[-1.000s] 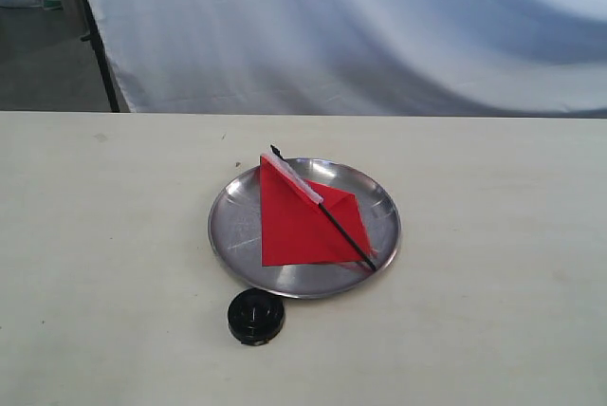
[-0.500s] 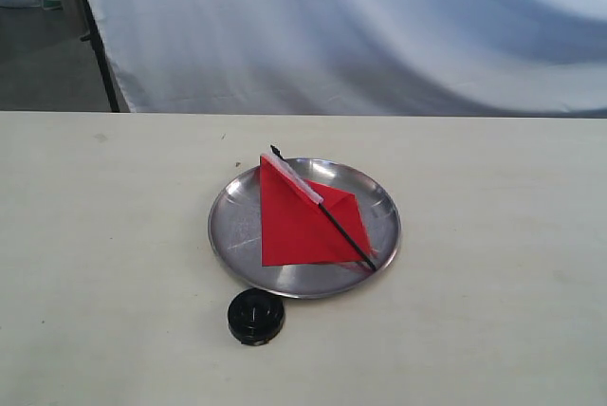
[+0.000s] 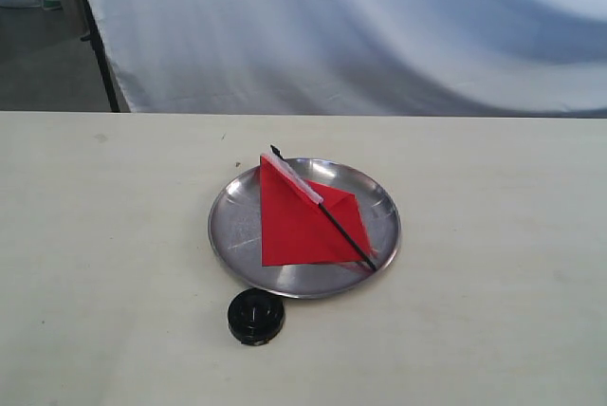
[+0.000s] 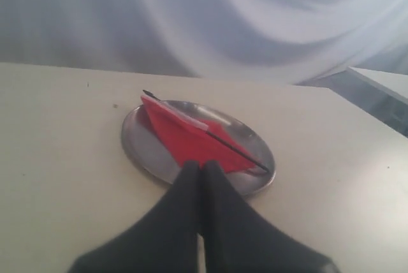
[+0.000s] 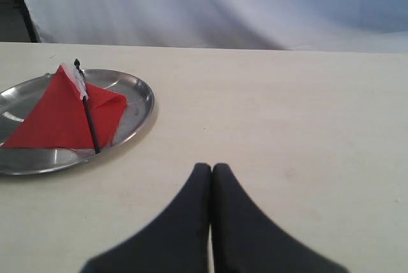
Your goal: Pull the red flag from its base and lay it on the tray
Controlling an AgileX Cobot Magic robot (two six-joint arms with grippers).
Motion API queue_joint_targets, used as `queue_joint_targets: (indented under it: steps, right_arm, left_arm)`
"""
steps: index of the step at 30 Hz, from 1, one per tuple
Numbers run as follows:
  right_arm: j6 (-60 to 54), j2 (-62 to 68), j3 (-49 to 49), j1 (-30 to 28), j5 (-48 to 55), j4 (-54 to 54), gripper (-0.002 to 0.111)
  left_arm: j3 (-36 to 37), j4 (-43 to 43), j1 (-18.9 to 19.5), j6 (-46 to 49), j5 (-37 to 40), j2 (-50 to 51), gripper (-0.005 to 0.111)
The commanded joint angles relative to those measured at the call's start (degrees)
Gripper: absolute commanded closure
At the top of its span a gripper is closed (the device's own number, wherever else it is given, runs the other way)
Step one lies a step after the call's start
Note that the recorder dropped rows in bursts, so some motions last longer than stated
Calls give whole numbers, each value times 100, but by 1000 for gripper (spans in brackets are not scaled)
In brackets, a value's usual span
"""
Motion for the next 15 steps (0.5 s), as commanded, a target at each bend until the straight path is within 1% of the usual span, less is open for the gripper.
queue_joint_targets:
  steps: [1,4,8,15]
  right_arm:
    - [13,-40,20,8,-40,15,109]
    - [13,-40,20,8,-40,15,109]
    - [13,-40,20,8,-40,15,109]
    - [13,-40,20,8,-40,15,109]
  left_arm:
    - [83,122,-30,187,-181,-40,107]
    - [83,100,-30,563,-161,-40,107]
    - [83,-513,-30,1716,-27,-40,107]
    - [83,-558,-30,1808,381,-40,107]
